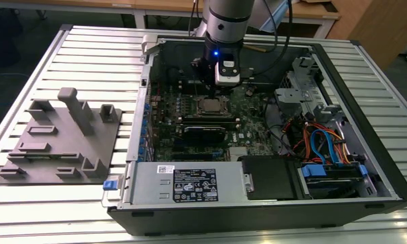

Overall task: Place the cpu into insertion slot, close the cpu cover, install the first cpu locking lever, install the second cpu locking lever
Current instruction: 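Install the first cpu locking lever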

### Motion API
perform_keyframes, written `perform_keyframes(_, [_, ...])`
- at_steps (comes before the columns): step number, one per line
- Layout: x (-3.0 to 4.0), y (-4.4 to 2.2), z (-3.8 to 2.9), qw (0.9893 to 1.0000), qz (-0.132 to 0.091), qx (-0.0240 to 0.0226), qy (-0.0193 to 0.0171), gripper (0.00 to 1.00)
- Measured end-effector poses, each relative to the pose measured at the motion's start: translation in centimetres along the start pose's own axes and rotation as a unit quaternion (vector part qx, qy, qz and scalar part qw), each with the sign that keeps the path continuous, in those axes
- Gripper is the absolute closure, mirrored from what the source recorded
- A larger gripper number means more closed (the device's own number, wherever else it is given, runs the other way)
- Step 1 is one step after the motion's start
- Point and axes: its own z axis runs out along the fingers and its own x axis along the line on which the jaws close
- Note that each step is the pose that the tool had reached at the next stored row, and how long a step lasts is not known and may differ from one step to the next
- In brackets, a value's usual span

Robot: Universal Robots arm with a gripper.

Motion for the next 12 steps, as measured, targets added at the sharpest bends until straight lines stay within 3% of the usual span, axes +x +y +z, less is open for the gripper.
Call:
perform_keyframes(6, [0.00, 0.00, 0.00, 0.9998, -0.020, 0.0006, 0.0001, 0.90])
perform_keyframes(12, [0.00, 0.00, 0.00, 0.9976, -0.069, 0.0021, 0.0002, 0.90])
